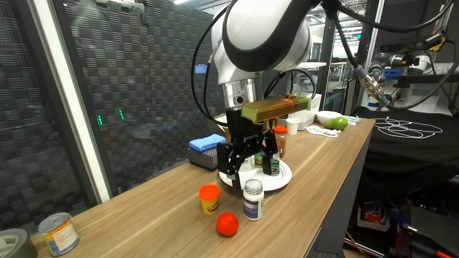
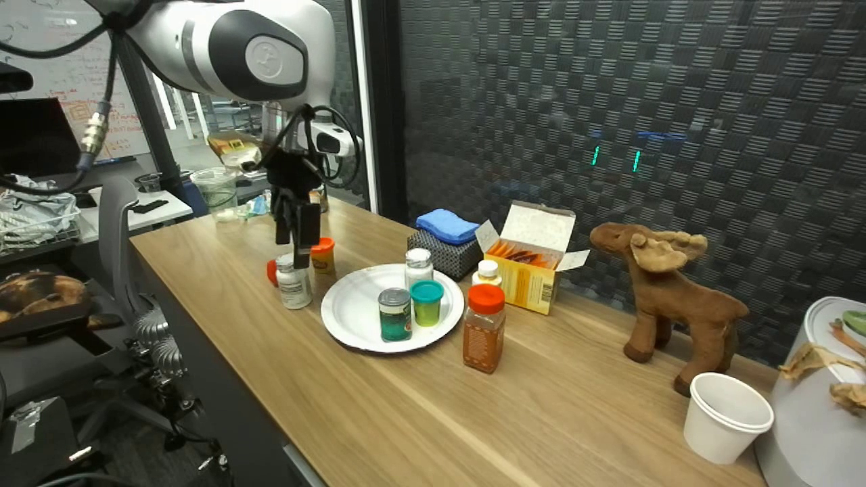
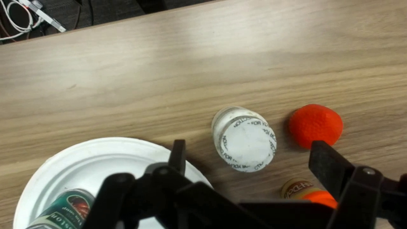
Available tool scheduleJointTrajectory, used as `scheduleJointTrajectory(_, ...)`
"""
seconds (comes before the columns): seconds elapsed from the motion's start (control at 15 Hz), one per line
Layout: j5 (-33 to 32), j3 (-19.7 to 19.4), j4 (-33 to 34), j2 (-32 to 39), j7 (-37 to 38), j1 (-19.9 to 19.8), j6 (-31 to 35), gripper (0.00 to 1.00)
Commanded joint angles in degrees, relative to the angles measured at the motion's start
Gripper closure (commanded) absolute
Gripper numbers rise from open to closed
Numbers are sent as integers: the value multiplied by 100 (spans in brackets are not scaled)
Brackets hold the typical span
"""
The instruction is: Put the bottles and the orange plushy on the table onto the plate
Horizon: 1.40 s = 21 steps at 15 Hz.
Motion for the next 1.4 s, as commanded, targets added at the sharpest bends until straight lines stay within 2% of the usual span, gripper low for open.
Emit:
scheduleJointTrajectory(0.0,89,-56,276,153,-69,29,-253,0)
scheduleJointTrajectory(0.4,116,-75,129,111,-103,20,-160,0)
scheduleJointTrajectory(0.47,110,-77,133,127,-95,24,-155,8)
scheduleJointTrajectory(0.53,96,-80,135,143,-70,32,-131,26)
scheduleJointTrajectory(0.73,87,-81,156,176,-50,40,-119,51)
scheduleJointTrajectory(1.0,93,-59,127,122,-158,36,-289,80)
scheduleJointTrajectory(1.07,103,-53,98,72,-196,32,-352,77)
scheduleJointTrajectory(1.33,135,-63,-56,-383,-246,1,-689,78)
